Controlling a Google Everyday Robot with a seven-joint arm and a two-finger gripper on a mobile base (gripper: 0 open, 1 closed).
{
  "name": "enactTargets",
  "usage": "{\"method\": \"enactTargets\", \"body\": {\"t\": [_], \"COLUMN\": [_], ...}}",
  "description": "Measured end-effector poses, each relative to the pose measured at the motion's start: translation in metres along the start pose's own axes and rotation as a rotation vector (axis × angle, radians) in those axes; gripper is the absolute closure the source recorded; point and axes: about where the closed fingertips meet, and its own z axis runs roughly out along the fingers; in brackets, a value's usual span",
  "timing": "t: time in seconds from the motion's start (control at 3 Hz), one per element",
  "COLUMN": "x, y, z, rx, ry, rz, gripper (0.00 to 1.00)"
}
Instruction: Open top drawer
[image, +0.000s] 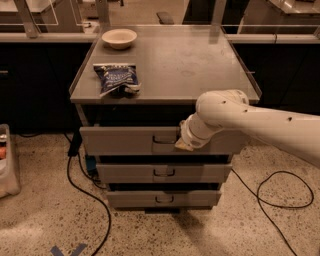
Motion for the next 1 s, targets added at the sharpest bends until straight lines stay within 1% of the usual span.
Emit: {"method": "enactTargets", "body": {"t": [0.33, 0.67, 1.0], "x": [0.0000, 0.0000, 0.0000], "y": [0.0000, 0.0000, 0.0001], "z": [0.0000, 0.0000, 0.0001], "rx": [0.000, 0.000, 0.000], "ry": [0.000, 0.000, 0.000], "rz": [0.000, 0.000, 0.000], "gripper": [0.77, 0.53, 0.24]}}
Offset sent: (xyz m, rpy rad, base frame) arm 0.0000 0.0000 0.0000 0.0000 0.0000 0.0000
